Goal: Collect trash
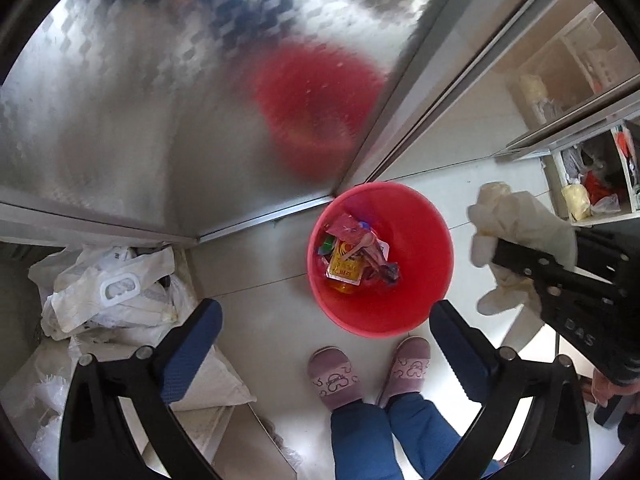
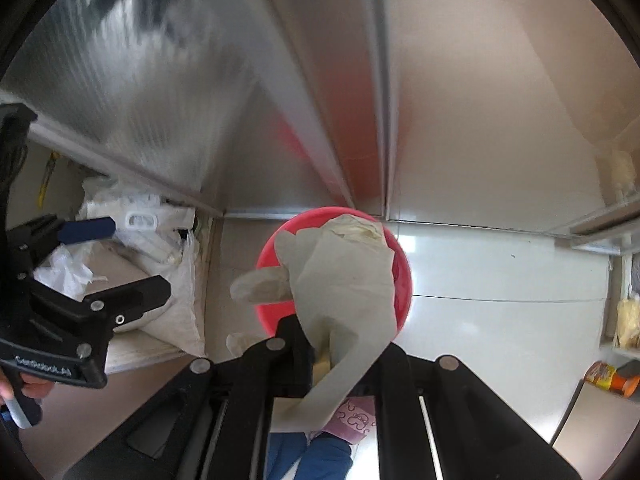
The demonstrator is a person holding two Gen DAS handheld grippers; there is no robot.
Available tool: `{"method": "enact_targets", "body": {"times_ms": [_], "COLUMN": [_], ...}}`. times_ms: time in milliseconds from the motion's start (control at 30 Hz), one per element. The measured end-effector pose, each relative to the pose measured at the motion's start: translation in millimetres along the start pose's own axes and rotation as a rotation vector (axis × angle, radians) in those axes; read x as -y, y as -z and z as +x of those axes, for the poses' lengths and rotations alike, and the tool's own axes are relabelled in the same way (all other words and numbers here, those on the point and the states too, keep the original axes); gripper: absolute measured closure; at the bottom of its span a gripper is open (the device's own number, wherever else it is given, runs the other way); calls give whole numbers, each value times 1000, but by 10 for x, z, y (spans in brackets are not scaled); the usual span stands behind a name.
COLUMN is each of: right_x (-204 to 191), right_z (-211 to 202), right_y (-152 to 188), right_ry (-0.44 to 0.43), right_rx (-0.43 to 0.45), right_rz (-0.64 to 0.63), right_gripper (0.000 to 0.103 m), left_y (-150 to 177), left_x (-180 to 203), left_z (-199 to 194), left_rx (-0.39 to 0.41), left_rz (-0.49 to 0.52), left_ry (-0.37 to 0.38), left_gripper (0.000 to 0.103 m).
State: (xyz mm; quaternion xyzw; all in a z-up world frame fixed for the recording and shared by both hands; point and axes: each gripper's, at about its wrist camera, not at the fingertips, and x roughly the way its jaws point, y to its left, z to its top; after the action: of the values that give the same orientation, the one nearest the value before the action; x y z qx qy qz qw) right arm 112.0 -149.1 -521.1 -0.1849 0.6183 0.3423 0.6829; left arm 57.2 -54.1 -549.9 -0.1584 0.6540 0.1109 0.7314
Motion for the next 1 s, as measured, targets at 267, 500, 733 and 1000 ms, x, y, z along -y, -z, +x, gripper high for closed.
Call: {"method": "enact_targets", "body": {"times_ms": [267, 500, 733, 1000], "right_x": [72, 23, -142, -433], "right_z": [175, -52, -957, -2436], "right_y": [10, 102, 129, 261], "right_ry": [41, 37, 8, 0], "right_rx": [11, 50, 186, 309], "right_rz": [46, -6, -126, -256], "right_gripper": [47, 27, 3, 0], "left_y": [43, 155, 304, 650], "left_x": [-144, -79, 37, 303], "left_z": [122, -100, -909, -2418], "left_rx": [-4, 28, 127, 294], "left_rz": [-14, -40, -115, -199], "left_ry": [-2, -8, -38, -88], "left_gripper": [0, 0, 0, 0]}}
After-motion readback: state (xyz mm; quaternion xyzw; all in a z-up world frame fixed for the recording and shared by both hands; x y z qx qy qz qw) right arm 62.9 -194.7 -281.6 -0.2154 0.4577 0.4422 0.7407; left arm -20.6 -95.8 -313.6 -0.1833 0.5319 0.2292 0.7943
